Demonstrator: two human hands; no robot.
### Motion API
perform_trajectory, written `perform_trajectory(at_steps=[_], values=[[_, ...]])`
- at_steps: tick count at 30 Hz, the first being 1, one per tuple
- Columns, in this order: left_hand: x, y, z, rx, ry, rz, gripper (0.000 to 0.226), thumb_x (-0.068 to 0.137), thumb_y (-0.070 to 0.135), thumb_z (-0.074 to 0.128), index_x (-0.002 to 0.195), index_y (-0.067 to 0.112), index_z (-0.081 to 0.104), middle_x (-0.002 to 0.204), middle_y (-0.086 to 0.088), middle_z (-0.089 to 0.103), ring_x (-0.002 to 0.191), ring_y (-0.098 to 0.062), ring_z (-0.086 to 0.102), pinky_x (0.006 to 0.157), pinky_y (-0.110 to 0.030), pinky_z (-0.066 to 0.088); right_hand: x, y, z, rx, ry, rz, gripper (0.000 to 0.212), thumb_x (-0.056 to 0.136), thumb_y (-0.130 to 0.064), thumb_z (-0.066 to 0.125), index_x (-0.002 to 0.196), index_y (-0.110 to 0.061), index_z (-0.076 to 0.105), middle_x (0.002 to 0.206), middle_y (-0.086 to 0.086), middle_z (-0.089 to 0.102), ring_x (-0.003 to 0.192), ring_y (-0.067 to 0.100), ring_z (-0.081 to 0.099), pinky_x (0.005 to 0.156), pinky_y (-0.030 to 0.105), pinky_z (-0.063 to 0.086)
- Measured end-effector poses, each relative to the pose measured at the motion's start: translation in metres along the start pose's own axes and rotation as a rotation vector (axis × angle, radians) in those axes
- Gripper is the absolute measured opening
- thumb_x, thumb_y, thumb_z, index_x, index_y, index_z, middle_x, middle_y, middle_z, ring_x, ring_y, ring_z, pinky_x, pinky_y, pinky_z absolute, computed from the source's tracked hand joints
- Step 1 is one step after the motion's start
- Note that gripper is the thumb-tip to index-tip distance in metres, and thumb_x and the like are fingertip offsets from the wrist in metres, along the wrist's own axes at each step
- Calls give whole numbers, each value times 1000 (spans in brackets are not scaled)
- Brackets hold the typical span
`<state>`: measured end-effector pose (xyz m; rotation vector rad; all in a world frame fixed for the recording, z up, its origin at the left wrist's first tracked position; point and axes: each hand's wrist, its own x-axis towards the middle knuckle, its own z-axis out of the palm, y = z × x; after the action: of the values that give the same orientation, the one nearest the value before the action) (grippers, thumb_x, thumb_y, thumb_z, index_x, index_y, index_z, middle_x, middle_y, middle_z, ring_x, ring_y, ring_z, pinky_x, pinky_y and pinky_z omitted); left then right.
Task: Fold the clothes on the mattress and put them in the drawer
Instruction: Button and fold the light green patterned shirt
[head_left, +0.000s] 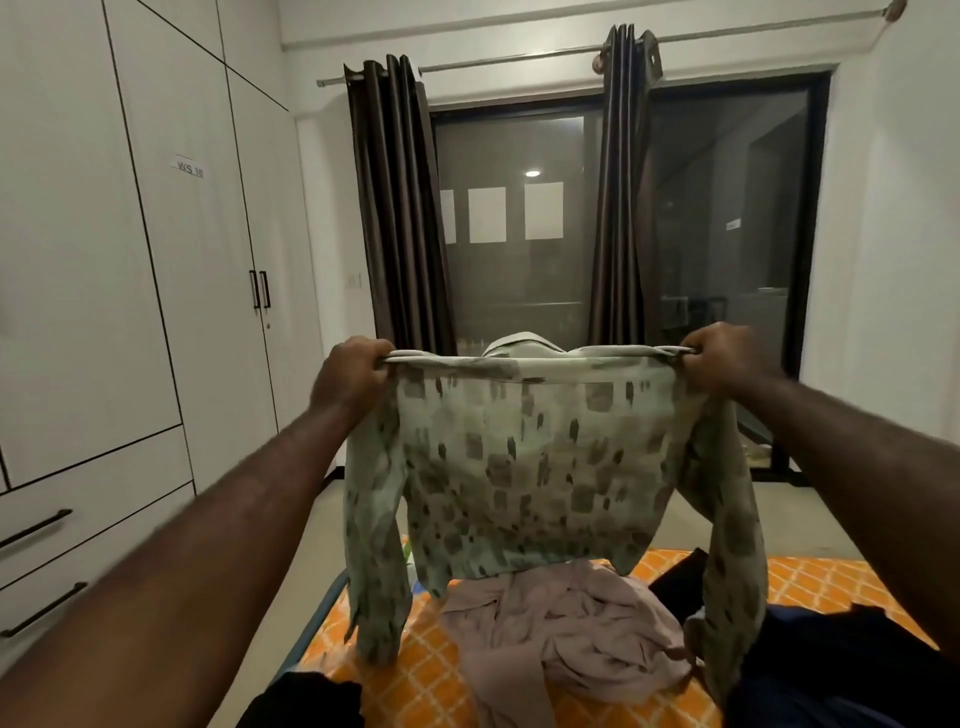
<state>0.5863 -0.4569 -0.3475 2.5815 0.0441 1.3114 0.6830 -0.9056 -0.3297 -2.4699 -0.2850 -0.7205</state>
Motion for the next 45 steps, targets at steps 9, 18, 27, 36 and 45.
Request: perform_trajectory(at_steps=[9, 18, 27, 36, 45], values=[[-4, 21, -2, -480, -549, -73, 35, 70, 43, 75, 82, 11, 78, 120, -1, 58, 104, -16, 56, 77, -24, 45, 12, 2, 32, 31, 145, 219, 30, 88, -29, 55, 109, -30, 76, 115, 10, 69, 106, 35, 63, 89, 41, 55], [-14, 112, 24, -583, -840, 267, 20, 77, 36, 86, 96, 31, 81, 160, 32, -7, 149, -5, 12, 118, -39, 33, -16, -89, 46, 876, -436, -85, 18, 100, -1, 58, 111, -7, 72, 105, 15, 72, 90, 26, 72, 78, 38, 62], [-27, 144, 52, -804, -412, -120, 19, 79, 25, 86, 87, 9, 79, 87, -6, 77, 77, -13, 71, 73, -35, 59, -16, -120, 35, 658, -534, -135, 31, 101, -8, 58, 128, -19, 66, 118, 8, 70, 102, 23, 70, 83, 39, 60], [-23, 134, 71, -980, -249, -520, 6, 86, 19, 74, 84, 22, 79, 86, -2, 76, 86, -21, 74, 82, -40, 62, -43, -116, 74, 781, -614, 358, 73, 82, -76, 64, 112, -9, 68, 104, 14, 72, 91, 27, 71, 71, 39, 62], [-30, 120, 54, -1298, -401, -492, 44, 93, -6, 60, 132, 15, 53, 121, -17, 62, 92, -27, 69, 74, -42, 61, -49, -93, 102, 1025, -680, 399, 18, 97, -11, 64, 112, -7, 74, 88, 5, 68, 69, 12, 61, 67, 25, 50]])
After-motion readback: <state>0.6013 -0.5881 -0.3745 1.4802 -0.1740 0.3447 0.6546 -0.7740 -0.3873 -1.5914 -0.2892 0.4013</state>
